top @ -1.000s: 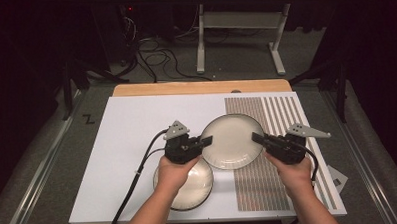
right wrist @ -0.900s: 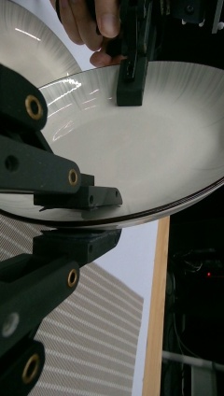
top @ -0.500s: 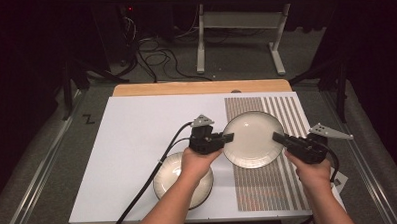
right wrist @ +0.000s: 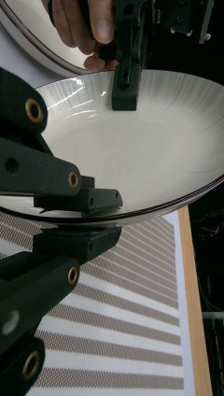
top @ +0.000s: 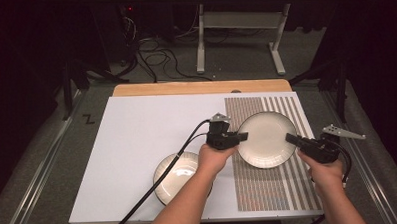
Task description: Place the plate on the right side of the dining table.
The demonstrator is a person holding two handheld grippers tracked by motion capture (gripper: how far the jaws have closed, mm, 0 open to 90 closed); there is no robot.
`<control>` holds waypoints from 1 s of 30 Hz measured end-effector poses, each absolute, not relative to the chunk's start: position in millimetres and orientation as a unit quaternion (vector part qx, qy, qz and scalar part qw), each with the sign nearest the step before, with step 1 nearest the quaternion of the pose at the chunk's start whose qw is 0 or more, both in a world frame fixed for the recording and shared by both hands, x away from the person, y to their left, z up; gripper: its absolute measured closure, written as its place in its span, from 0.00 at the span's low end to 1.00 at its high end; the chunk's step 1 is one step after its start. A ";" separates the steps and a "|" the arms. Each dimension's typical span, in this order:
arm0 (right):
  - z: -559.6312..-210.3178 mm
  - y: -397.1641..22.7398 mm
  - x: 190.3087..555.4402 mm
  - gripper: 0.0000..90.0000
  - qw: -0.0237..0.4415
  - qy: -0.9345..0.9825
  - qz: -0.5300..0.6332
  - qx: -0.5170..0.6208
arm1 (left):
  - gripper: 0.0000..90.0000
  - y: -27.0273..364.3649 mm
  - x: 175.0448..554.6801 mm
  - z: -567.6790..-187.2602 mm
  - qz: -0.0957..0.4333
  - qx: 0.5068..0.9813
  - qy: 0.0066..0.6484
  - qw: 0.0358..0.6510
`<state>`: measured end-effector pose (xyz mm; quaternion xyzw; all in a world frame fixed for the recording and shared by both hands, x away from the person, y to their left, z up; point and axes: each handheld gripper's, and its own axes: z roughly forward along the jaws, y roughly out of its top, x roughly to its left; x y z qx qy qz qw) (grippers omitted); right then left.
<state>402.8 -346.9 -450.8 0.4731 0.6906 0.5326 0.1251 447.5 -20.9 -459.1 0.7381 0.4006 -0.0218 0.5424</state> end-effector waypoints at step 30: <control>-479.5 -387.9 414.3 0.93 0.113 0.676 0.504 0.525 | 0.86 -71.0 463.8 -489.3 -0.039 0.745 0.441 0.498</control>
